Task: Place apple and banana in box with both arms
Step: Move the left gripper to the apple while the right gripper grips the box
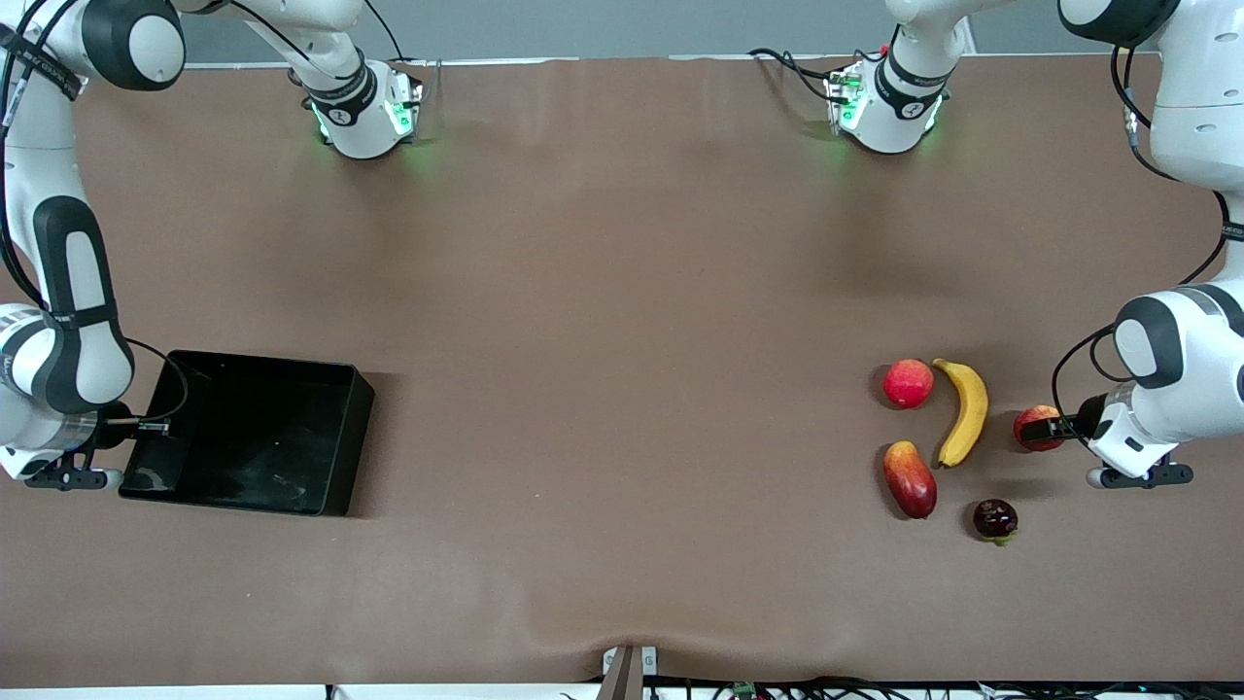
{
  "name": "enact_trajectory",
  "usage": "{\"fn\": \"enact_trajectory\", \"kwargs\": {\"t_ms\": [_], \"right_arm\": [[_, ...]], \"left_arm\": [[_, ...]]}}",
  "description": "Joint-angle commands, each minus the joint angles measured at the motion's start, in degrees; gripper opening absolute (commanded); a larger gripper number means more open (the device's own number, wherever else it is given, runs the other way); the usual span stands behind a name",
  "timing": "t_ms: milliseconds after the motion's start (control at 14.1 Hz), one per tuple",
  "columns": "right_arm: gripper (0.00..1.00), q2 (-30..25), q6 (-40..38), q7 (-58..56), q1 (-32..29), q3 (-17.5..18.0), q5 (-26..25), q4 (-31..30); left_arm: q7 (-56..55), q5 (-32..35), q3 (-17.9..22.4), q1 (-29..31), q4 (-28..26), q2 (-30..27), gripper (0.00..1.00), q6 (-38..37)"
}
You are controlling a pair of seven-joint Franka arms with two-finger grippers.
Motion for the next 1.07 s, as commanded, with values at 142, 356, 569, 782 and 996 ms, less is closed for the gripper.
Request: {"fn": "enact_trajectory", "kwargs": {"t_ms": [142, 356, 569, 782, 996], "right_arm": [[0.00, -0.15, -0.84, -1.12, -0.78, 0.83, 0.45, 1.59], [0.00, -3.13, -3.55, -1.12, 0.45, 1.01, 0.54, 1.76], [0.00, -7.00, -8.22, -0.94, 2.99, 1.10, 0.71, 1.76], [0.00, -9.55, -11.91, -0.33, 6.68, 1.18, 0.89, 1.76], [0.00, -10.00, -15.60, -0.06, 10.72, 1.10, 7.18, 1.59]], "left_arm": [[0.87, -1.09, 0.10, 0.38, -3.37, -2.10, 1.00, -0.93], [1.05, -1.00, 0.10, 0.47, -3.28, -2.10, 0.79, -1.20], [2.63, -0.91, 0.10, 0.21, -2.75, -2.62, 0.00, -1.20], [1.57, -0.56, 0.01, -1.45, 0.14, -2.80, 0.00, -1.20], [1.49, -1.09, -0.25, -2.77, 3.83, -4.38, 0.00, -3.56]]}}
